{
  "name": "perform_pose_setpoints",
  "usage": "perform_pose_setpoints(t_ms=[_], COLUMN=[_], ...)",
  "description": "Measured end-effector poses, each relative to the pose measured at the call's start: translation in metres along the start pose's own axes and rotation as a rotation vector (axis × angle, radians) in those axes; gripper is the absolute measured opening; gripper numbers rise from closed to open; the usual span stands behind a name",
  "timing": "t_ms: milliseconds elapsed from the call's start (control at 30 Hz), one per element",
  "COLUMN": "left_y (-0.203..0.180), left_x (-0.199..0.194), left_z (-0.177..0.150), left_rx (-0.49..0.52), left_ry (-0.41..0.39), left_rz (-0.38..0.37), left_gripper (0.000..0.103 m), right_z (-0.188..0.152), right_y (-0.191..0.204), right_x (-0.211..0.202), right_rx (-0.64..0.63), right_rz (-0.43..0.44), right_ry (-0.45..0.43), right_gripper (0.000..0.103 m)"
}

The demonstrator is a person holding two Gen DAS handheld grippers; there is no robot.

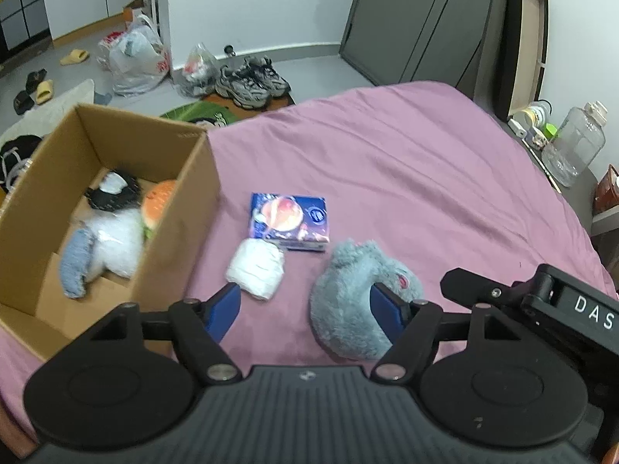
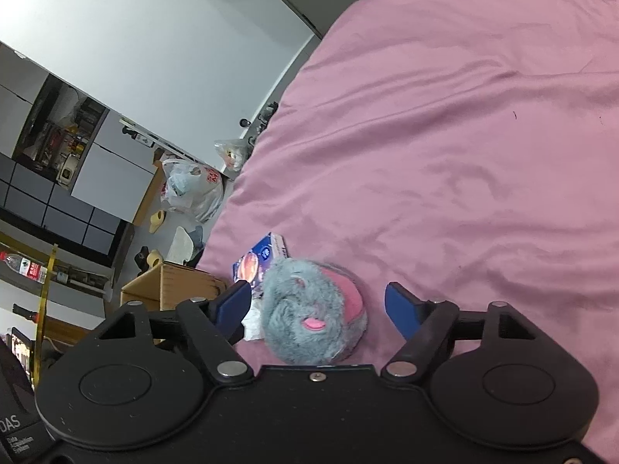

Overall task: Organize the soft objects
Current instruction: 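Move both open tools over the grey fluffy mouse plush on the bed, then close the left tool on the grey mouse plush while the right tool grips it too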

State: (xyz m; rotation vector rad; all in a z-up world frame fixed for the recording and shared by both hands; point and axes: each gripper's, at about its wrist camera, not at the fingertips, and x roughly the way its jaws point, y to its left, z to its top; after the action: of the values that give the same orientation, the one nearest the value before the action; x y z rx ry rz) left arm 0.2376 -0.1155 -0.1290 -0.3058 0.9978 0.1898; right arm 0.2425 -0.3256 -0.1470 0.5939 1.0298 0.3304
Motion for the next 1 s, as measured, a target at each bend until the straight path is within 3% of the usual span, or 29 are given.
perform_pose_setpoints(t_ms=[167, 233, 367, 533, 733, 1000], left_y=[-0.004, -0.003, -0.002, 0.002, 0.005, 0.010], left_x=[0.021, 0.028, 0.037, 0.047, 0.055, 0.061], left_z=[-0.004, -0.006, -0.006, -0.002, 0.003, 0.003], left_rx=[-0.028, -0.049, -0.074, -0.127, -0.170, -0.218], left_ry=[0.068, 0.091, 0.096, 0.106, 0.129, 0.137], left_rz=[-0.033, -0.040, -0.056, -0.106, -0.125, -0.139], left_gripper=[0.061, 0.052, 0.045, 0.022, 0.022, 0.022], right_z=[0.002, 0.003, 0.005, 0.005, 0.005, 0.004], right_y=[-0.004, -0.006, -0.009, -0.011, -0.012, -0.017], right_x=[0.004, 0.006, 0.012, 0.019, 0.030, 0.045], right_rx=[0.013, 0.019, 0.018, 0.023, 0.027, 0.027], right_rz=[-0.005, -0.009, -0.004, 0.004, 0.000, -0.014], right_ry=[0.006, 0.012, 0.029, 0.054, 0.084, 0.120], right_gripper=[0.070, 0.067, 0.064, 0.058, 0.052, 0.033])
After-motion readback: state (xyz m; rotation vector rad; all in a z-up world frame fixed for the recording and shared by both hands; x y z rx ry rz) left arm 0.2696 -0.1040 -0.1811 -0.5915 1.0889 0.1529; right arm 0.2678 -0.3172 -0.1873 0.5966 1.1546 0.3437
